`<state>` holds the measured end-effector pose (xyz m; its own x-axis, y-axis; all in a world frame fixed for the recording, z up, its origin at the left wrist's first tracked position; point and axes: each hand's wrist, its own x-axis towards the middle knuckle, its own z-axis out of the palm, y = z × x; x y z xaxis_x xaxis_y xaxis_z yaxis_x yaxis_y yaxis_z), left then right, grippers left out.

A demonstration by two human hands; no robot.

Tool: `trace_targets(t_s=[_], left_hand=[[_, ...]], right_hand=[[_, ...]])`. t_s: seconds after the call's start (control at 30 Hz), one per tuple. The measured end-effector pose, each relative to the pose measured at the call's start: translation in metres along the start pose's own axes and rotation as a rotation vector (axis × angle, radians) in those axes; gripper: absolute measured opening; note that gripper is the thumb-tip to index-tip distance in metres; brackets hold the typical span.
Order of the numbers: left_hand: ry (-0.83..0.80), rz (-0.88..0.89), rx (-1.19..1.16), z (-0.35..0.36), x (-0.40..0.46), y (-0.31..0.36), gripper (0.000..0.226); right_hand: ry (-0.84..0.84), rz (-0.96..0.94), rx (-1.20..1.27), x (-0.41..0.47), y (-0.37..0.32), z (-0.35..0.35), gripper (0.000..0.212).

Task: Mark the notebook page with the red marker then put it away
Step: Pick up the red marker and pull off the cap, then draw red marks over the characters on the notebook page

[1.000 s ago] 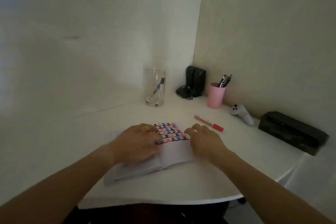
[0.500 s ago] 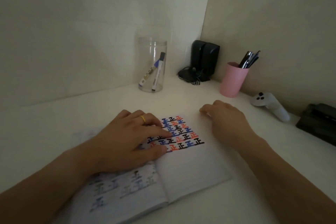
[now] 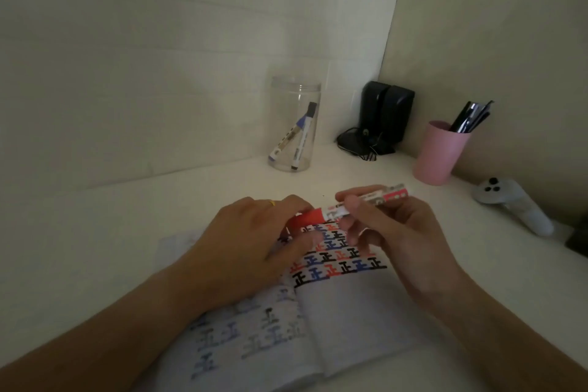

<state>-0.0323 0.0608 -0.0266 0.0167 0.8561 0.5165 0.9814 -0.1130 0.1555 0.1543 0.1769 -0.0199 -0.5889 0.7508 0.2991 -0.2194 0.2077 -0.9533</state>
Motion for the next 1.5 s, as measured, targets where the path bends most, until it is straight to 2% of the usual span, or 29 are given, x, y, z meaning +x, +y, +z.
trace_targets(t_s=[0.07, 0.2, 0.27, 0.33, 0.4, 0.5, 0.53, 0.57, 0.63, 0.67, 0.7, 0.73, 0.8, 0.83, 0.87, 0.9, 0.97, 1.0, 1.03, 1.1, 1.17, 1.27, 1.33, 1.43, 1.5], left_hand=[[0.012, 0.006, -0.027, -0.003, 0.0, 0.002, 0.043], [-0.022, 0.054, -0.056, -0.007, -0.002, 0.011, 0.036], [-0.06, 0.055, -0.125, -0.008, -0.003, 0.016, 0.03], [-0.085, 0.055, -0.208, -0.006, -0.002, 0.022, 0.035], [-0.136, -0.023, -0.412, -0.008, -0.001, 0.027, 0.043], [-0.274, -0.321, -1.094, -0.016, 0.003, 0.033, 0.051], [-0.316, -0.349, -1.135, -0.016, 0.003, 0.033, 0.051], [-0.318, -0.298, -0.999, -0.014, 0.002, 0.032, 0.051], [-0.251, 0.002, -0.249, -0.014, 0.0, 0.027, 0.048], [-0.224, 0.077, 0.076, -0.015, 0.0, 0.023, 0.042], [-0.144, 0.151, 0.258, -0.016, 0.001, 0.02, 0.035], [-0.119, 0.166, 0.308, -0.018, 0.003, 0.019, 0.032], [-0.111, 0.184, 0.261, -0.014, 0.005, 0.018, 0.027], [-0.085, 0.195, 0.16, -0.012, 0.005, 0.02, 0.024], [-0.055, 0.202, 0.001, -0.009, 0.004, 0.021, 0.023], [-0.102, 0.137, -0.241, -0.011, 0.003, 0.023, 0.025], [-0.257, -0.062, -0.762, -0.018, 0.001, 0.015, 0.044], [-0.251, -0.149, -0.869, -0.021, 0.001, 0.011, 0.05], [-0.211, -0.149, -0.879, -0.02, -0.002, 0.001, 0.051], [-0.142, -0.085, -0.563, -0.015, -0.009, -0.013, 0.041], [-0.087, 0.005, -0.263, -0.013, -0.012, -0.022, 0.032], [-0.158, 0.016, -0.228, -0.01, -0.01, -0.027, 0.027], [-0.191, 0.015, -0.202, -0.008, -0.009, -0.03, 0.03], [-0.234, 0.063, -0.211, -0.007, -0.012, -0.036, 0.033], [-0.244, 0.055, -0.237, -0.006, -0.011, -0.039, 0.032]], right_hand=[[-0.06, 0.055, 0.069, -0.003, 0.004, 0.004, 0.034], [-0.063, 0.068, 0.127, -0.007, 0.007, 0.01, 0.034], [-0.059, 0.047, 0.167, -0.007, 0.005, 0.012, 0.04], [-0.048, 0.016, 0.164, -0.008, 0.002, 0.015, 0.048], [-0.064, 0.01, 0.208, -0.009, 0.001, 0.015, 0.036], [-0.107, 0.003, 0.267, -0.01, -0.003, 0.016, 0.022], [-0.103, 0.003, 0.264, -0.011, -0.004, 0.017, 0.023], [-0.086, 0.008, 0.251, -0.011, -0.004, 0.017, 0.025], [-0.032, 0.019, 0.205, -0.012, -0.004, 0.02, 0.029], [-0.006, 0.018, 0.185, -0.012, -0.004, 0.022, 0.031], [0.019, 0.016, 0.175, -0.012, -0.004, 0.023, 0.031], [0.043, 0.016, 0.173, -0.011, -0.004, 0.023, 0.03], [0.072, 0.016, 0.175, -0.011, -0.004, 0.024, 0.026], [0.068, 0.023, 0.178, -0.012, -0.003, 0.025, 0.026], [0.056, 0.032, 0.182, -0.012, -0.002, 0.027, 0.026], [0.038, 0.04, 0.194, -0.012, -0.001, 0.027, 0.026], [0.037, 0.04, 0.266, -0.007, -0.002, 0.019, 0.022], [0.08, 0.039, 0.317, -0.003, -0.004, 0.012, 0.019], [0.141, 0.044, 0.362, 0.001, -0.006, 0.003, 0.017], [0.24, 0.057, 0.373, 0.004, -0.009, -0.012, 0.017], [0.257, 0.057, 0.298, 0.001, -0.009, -0.018, 0.015], [0.192, 0.027, 0.174, -0.006, -0.018, -0.013, 0.01], [0.115, 0.022, 0.052, -0.014, -0.026, -0.008, 0.018], [-0.005, 0.096, -0.046, -0.03, -0.027, 0.008, 0.028], [-0.016, 0.133, -0.086, -0.038, -0.019, 0.015, 0.023]])
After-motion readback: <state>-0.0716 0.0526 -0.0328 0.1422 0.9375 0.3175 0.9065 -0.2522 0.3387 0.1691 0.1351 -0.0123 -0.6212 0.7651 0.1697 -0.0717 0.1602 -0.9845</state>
